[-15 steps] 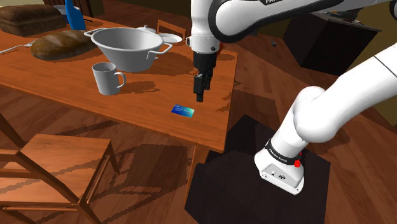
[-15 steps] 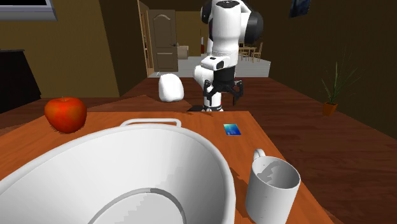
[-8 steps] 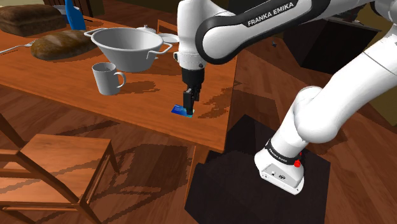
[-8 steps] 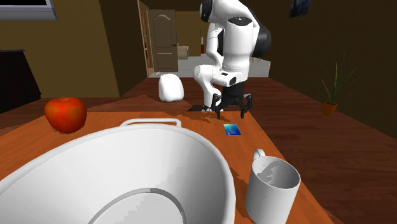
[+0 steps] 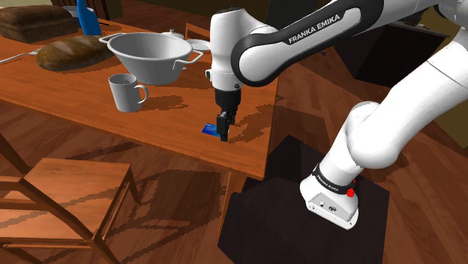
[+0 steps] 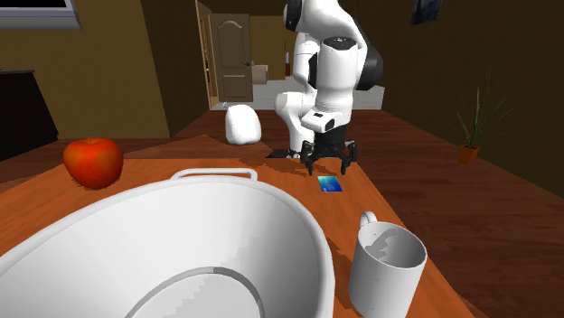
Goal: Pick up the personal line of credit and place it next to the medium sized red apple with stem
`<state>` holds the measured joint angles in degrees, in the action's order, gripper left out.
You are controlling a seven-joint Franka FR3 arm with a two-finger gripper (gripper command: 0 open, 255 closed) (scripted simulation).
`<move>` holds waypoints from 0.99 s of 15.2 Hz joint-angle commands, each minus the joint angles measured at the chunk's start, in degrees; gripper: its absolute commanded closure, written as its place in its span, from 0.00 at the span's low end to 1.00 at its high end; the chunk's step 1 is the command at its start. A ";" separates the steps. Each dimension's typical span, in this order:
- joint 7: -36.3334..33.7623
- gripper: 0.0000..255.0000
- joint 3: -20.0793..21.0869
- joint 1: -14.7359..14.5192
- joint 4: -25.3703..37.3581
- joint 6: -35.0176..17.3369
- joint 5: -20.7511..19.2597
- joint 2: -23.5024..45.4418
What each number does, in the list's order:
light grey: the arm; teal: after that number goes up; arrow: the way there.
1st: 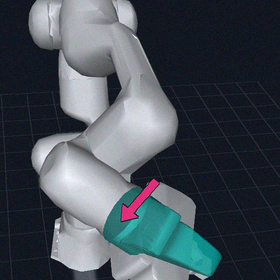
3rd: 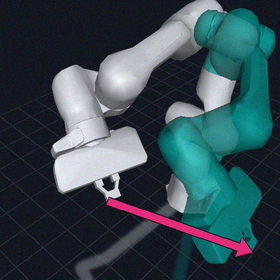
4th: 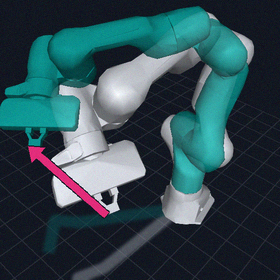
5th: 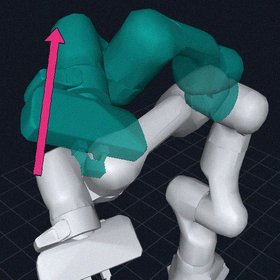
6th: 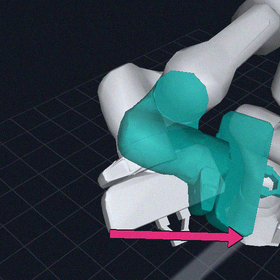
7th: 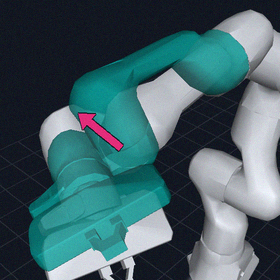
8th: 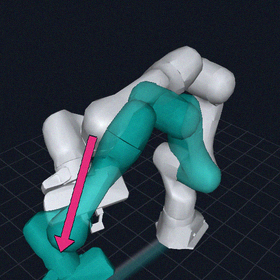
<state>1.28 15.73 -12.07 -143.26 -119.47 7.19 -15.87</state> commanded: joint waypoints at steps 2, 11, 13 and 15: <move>-0.01 0.00 0.01 0.00 -0.01 -0.04 0.00 0.03; -0.01 1.00 0.01 0.03 0.02 -0.20 -0.05 0.22; -0.02 1.00 0.00 -0.02 -0.01 -0.04 0.00 0.03; 0.05 1.00 -0.17 -0.04 0.84 1.69 0.06 -0.87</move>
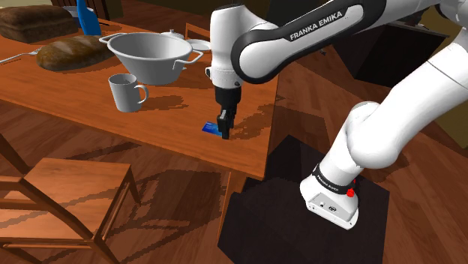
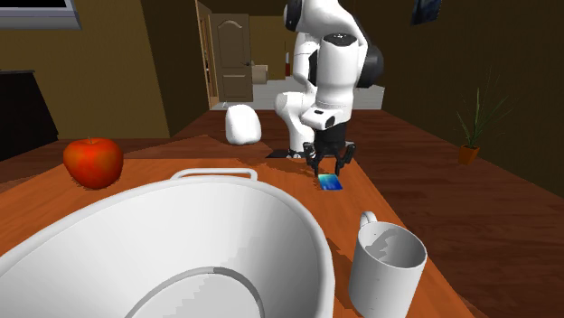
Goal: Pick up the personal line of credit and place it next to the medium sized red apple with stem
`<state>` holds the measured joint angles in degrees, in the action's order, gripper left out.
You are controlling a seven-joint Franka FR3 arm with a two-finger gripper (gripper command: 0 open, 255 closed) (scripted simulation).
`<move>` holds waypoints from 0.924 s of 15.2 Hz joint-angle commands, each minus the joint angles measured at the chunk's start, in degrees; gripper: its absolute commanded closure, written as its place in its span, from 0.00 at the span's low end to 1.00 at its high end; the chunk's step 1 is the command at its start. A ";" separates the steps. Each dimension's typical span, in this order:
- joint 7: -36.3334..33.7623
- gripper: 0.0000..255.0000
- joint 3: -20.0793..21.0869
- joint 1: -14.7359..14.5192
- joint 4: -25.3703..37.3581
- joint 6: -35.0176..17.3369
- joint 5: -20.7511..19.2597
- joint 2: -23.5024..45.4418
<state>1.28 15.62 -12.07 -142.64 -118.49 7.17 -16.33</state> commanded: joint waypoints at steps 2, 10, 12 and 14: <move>0.11 1.00 -0.21 -0.05 1.11 2.43 0.12 -1.25; 0.22 1.00 -0.83 -0.03 5.15 9.15 0.14 -3.96; 0.22 1.00 -0.98 -0.02 6.27 10.79 0.11 -4.49; 0.22 1.00 -1.13 0.00 7.44 12.42 0.08 -4.95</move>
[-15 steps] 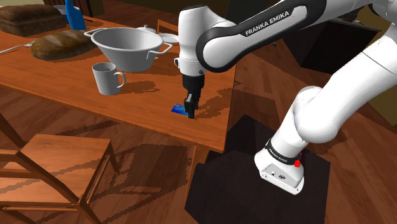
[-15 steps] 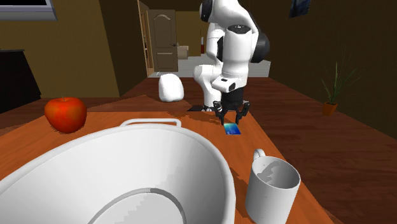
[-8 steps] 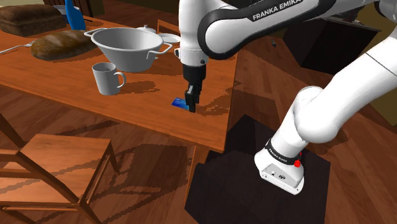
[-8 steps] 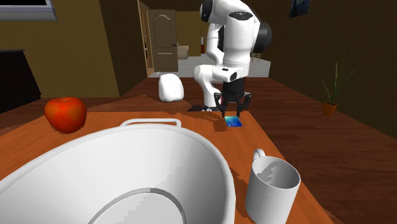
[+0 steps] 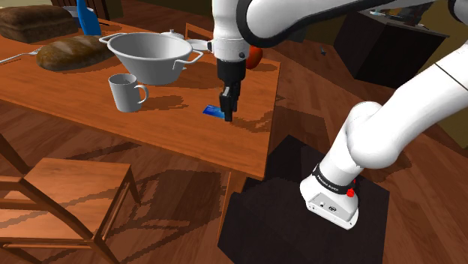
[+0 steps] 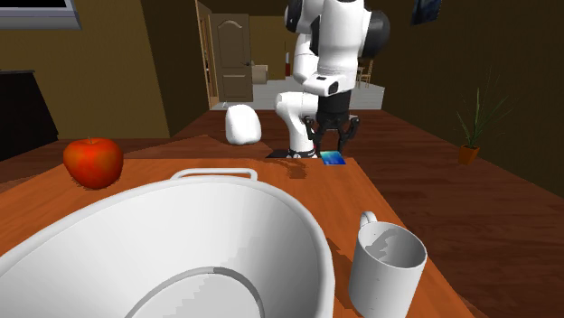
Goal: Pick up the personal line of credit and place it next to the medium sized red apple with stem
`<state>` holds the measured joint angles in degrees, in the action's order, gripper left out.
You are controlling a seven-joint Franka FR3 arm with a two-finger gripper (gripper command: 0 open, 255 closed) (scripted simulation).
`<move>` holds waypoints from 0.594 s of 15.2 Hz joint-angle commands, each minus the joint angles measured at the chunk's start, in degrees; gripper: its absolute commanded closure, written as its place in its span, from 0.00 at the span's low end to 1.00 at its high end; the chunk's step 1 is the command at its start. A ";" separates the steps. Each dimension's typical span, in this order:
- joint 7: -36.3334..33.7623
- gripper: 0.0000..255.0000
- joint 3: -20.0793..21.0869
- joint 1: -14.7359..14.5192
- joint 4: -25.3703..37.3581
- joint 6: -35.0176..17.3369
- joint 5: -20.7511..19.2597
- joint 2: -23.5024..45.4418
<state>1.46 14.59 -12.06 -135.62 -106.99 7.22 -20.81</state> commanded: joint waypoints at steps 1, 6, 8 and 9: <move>0.03 1.00 -0.17 0.00 1.02 1.73 0.01 -0.68; -0.01 1.00 -0.52 0.06 4.19 5.72 -0.11 -1.51; -0.05 1.00 -0.64 0.10 5.53 7.30 -0.17 -1.75; -0.06 1.00 -0.71 0.11 6.22 8.08 -0.20 -1.85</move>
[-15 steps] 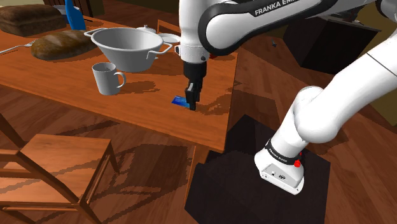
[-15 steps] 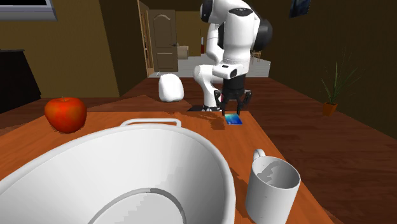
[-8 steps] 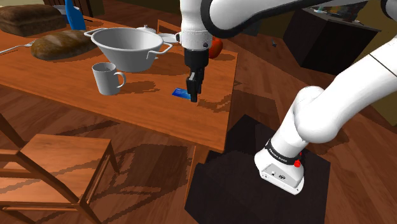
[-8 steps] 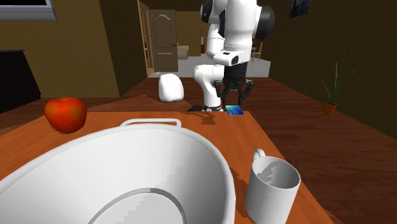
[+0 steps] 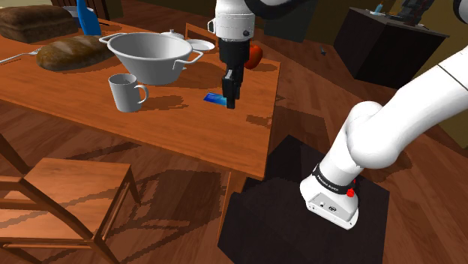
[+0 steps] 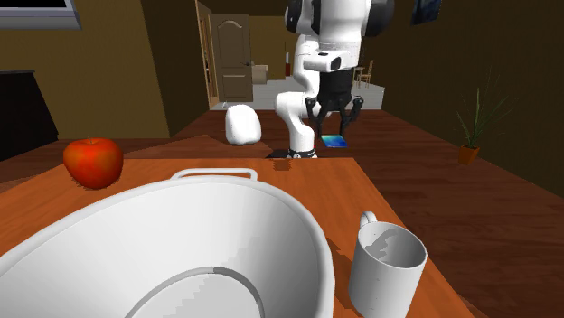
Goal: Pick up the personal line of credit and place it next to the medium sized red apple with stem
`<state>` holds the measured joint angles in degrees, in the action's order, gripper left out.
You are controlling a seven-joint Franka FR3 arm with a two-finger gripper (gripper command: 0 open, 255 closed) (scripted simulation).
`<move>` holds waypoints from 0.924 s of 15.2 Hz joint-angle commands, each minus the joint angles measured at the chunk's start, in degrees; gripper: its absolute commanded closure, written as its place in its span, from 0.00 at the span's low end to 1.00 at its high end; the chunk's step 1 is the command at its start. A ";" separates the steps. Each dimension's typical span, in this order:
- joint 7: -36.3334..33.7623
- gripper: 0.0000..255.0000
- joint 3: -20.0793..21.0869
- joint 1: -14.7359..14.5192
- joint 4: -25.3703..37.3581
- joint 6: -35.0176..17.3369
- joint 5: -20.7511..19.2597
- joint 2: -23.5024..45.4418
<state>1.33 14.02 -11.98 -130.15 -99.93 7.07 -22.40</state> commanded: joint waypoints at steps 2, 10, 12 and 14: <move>0.02 1.00 -0.26 0.07 2.15 2.58 -0.11 -0.41; -0.20 1.00 -0.68 0.24 8.22 8.74 -0.38 -0.50; -0.27 1.00 -0.77 0.28 9.85 10.26 -0.46 -0.39; -0.35 1.00 -0.85 0.33 11.52 11.79 -0.53 -0.24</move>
<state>1.01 13.23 -11.69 -119.53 -89.00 6.59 -22.72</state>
